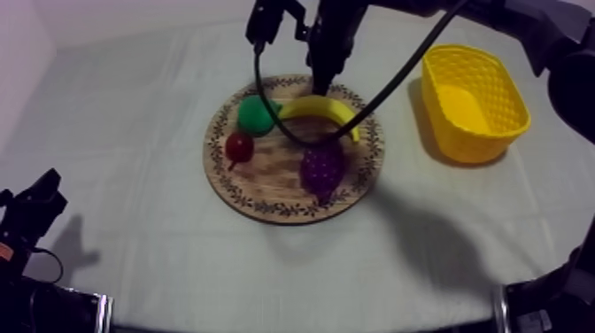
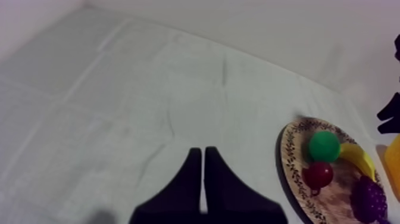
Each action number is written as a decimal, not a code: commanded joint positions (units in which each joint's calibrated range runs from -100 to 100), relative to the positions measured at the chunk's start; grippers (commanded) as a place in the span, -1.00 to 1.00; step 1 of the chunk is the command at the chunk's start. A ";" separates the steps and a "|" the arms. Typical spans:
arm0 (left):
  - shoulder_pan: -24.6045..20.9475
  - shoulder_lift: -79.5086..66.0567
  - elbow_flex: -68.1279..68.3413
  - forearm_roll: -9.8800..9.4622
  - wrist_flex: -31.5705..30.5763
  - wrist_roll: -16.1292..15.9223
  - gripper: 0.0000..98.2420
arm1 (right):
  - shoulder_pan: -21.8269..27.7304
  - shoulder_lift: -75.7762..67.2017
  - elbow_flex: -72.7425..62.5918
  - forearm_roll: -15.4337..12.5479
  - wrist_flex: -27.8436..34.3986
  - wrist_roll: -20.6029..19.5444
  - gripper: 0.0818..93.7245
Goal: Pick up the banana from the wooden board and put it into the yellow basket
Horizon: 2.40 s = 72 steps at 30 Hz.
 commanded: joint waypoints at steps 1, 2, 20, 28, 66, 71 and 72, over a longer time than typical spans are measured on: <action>0.03 -0.03 0.03 0.02 -0.02 0.00 -1.00 | 0.07 -0.18 0.06 -0.13 0.01 -0.04 -0.43; 0.03 -0.03 0.03 0.02 -0.02 0.00 -1.00 | 0.13 -0.28 0.15 -0.24 -0.05 0.05 -0.43; 0.03 -0.03 0.03 0.02 -0.02 0.00 -1.00 | 0.09 -2.38 7.52 2.17 -9.20 -1.71 0.62; 0.03 -0.03 0.03 0.02 -0.02 0.00 -1.00 | -0.25 -2.46 9.12 2.18 -9.92 -2.00 0.72; 0.03 -0.03 0.03 0.02 -0.02 0.00 -1.00 | 0.18 7.03 6.72 1.16 -10.07 -3.16 0.47; 0.03 -0.03 0.03 0.02 -0.02 0.00 -1.00 | 0.16 7.29 5.73 0.72 -9.41 -2.86 0.26; 0.03 -0.03 0.03 0.02 -0.02 0.00 -1.00 | 0.12 7.34 5.68 0.65 -9.31 -2.83 0.20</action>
